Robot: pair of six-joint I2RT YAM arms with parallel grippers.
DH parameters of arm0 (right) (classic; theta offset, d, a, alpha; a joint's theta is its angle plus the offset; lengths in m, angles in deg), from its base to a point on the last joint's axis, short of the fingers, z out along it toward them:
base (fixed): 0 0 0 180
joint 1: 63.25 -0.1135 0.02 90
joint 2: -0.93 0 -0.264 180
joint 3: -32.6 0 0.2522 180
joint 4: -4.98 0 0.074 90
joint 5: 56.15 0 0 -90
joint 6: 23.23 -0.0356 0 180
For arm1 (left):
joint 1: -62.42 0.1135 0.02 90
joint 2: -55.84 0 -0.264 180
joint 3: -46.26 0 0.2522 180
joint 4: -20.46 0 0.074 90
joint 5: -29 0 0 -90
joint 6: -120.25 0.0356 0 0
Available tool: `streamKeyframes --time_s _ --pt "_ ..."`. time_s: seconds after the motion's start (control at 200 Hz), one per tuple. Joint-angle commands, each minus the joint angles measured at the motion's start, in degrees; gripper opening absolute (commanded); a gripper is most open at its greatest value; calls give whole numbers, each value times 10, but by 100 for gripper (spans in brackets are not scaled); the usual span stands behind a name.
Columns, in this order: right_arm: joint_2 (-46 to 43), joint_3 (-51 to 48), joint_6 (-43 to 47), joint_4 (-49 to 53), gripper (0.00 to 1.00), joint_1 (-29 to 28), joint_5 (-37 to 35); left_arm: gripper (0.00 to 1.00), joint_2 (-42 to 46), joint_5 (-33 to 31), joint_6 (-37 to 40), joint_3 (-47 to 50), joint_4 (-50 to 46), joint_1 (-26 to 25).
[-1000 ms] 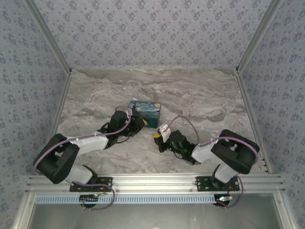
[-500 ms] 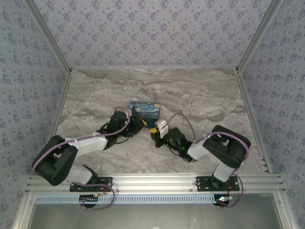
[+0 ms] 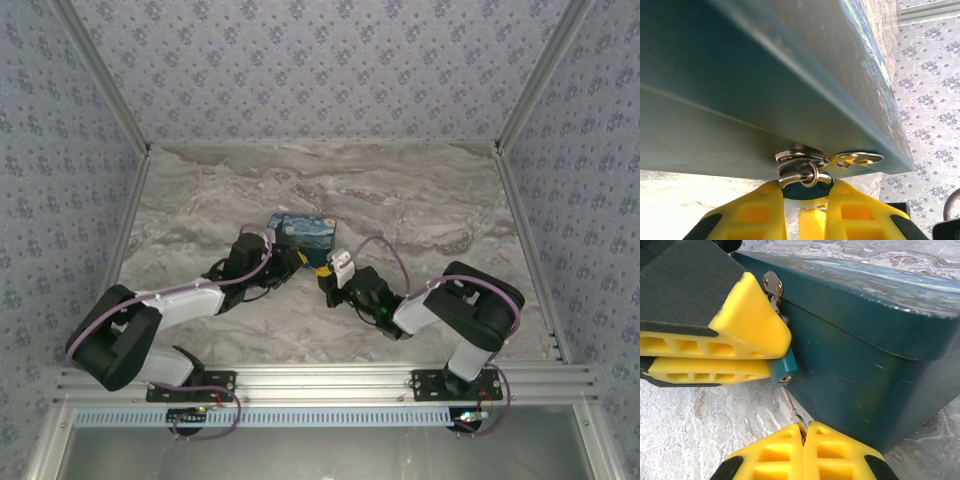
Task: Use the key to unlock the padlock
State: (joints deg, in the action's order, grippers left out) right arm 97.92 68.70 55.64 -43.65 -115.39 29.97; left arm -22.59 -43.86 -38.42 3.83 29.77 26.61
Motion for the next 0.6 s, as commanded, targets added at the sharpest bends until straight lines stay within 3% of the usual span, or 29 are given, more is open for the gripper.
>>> streamKeyframes --time_s 0.0,0.595 --pt "7 12 -9 -8 0 4 -10 18 20 -3 -3 -1 9 -5" --pt "26 32 -17 -5 0 5 3 18 22 -2 -2 -2 8 -5"
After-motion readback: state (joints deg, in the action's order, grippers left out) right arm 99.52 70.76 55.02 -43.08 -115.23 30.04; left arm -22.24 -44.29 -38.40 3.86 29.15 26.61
